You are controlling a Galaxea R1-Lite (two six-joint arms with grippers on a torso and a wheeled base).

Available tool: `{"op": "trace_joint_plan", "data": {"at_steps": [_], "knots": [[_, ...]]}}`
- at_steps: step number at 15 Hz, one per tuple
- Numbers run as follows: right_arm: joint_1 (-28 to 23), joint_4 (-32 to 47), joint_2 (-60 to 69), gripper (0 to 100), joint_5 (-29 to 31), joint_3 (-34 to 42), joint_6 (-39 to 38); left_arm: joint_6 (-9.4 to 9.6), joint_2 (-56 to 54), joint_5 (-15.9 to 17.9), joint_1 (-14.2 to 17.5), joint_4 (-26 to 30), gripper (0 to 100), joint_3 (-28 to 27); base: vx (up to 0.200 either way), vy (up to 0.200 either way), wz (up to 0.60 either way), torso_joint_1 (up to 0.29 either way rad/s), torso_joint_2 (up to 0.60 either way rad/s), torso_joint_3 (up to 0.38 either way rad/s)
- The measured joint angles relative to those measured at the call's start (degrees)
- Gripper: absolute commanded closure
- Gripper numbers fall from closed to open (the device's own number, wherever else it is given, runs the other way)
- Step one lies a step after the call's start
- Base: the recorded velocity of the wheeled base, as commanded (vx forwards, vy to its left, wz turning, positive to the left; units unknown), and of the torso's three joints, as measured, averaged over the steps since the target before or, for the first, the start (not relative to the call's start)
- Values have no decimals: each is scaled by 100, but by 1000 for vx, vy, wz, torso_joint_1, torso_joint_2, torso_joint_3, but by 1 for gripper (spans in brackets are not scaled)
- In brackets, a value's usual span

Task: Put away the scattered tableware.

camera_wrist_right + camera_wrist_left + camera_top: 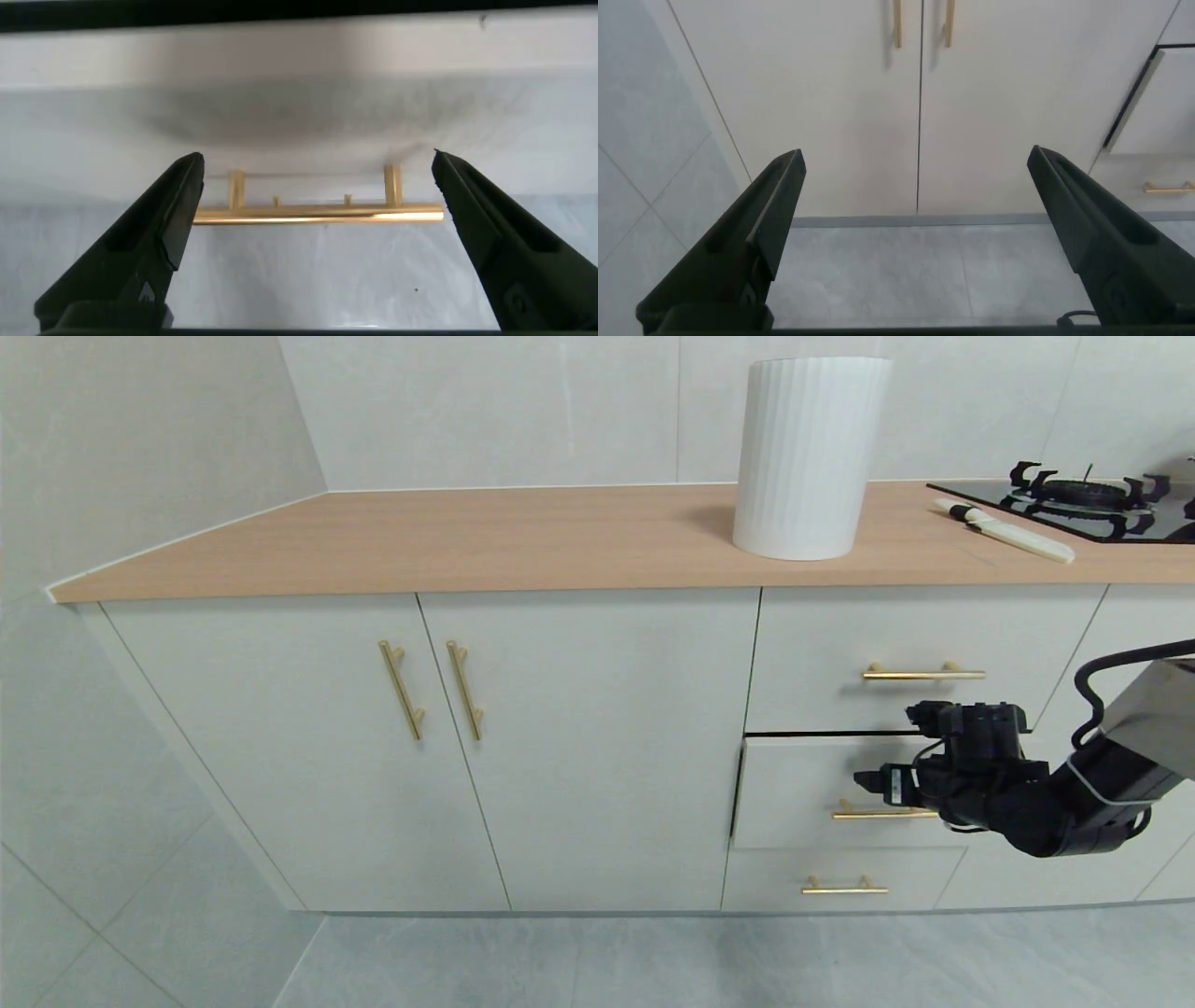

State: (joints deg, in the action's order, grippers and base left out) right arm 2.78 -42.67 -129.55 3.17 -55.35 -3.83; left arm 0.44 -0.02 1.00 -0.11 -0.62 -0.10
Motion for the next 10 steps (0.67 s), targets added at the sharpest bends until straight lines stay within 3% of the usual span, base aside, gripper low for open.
{"op": "trace_joint_plan", "data": {"at_steps": [10], "knots": [[0,-699,-407,0,547,-243,-189,-1,0,-5,1,2,0,0,0,0,0,0,0,0]]}}
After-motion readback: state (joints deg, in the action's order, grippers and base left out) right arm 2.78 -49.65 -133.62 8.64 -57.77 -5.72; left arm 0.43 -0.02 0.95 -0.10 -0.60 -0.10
